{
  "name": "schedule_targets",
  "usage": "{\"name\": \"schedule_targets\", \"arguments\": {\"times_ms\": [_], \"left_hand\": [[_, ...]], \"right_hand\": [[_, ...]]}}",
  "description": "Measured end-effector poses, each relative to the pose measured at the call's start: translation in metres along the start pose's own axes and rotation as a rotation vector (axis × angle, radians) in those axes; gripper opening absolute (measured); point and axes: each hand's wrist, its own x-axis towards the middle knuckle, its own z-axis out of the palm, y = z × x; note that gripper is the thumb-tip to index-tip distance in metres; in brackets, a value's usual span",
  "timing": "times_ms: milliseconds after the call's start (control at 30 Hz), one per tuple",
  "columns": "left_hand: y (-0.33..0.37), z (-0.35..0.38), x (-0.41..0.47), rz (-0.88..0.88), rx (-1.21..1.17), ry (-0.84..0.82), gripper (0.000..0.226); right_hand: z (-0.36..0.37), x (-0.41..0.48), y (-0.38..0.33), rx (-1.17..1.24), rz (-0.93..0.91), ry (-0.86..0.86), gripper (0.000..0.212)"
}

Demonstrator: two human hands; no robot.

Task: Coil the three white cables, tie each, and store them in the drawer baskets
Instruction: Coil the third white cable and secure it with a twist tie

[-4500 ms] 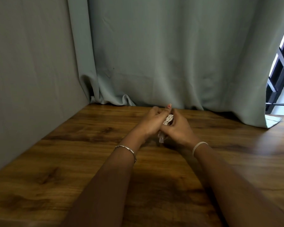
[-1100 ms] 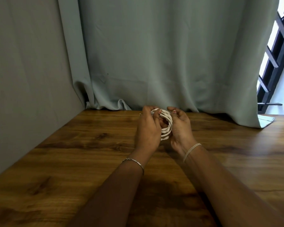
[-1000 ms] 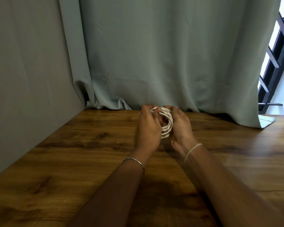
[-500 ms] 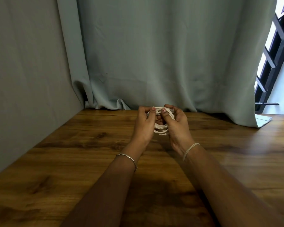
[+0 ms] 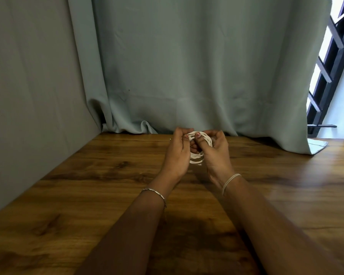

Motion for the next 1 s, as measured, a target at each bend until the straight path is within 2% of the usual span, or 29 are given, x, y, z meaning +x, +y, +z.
{"name": "schedule_targets", "arguments": {"times_ms": [133,267,467,633,800,900,1000], "left_hand": [[-0.005,-0.003,0.001,0.038,0.154,-0.038,0.014],[-0.006,-0.006,0.001,0.082,0.222,-0.001,0.017],[-0.003,0.002,0.000,0.016,0.123,0.026,0.008],[-0.004,0.008,0.000,-0.073,0.003,0.012,0.008],[-0.004,0.012,-0.004,-0.015,0.078,-0.030,0.006],[0.001,0.019,-0.010,0.033,0.076,-0.075,0.004],[0.011,0.031,-0.021,0.035,0.005,-0.127,0.014]], "right_hand": [[0.000,0.002,0.002,-0.081,-0.069,-0.058,0.017],[0.002,0.001,0.005,-0.127,-0.075,-0.096,0.018],[0.000,0.003,0.002,-0.136,-0.096,0.011,0.006],[-0.007,0.006,0.003,-0.155,-0.102,0.081,0.012],[-0.013,0.002,0.003,-0.330,-0.153,0.116,0.014],[-0.020,-0.007,-0.009,-0.340,-0.165,0.166,0.012],[-0.034,-0.018,-0.026,-0.426,-0.224,0.169,0.012]]}}
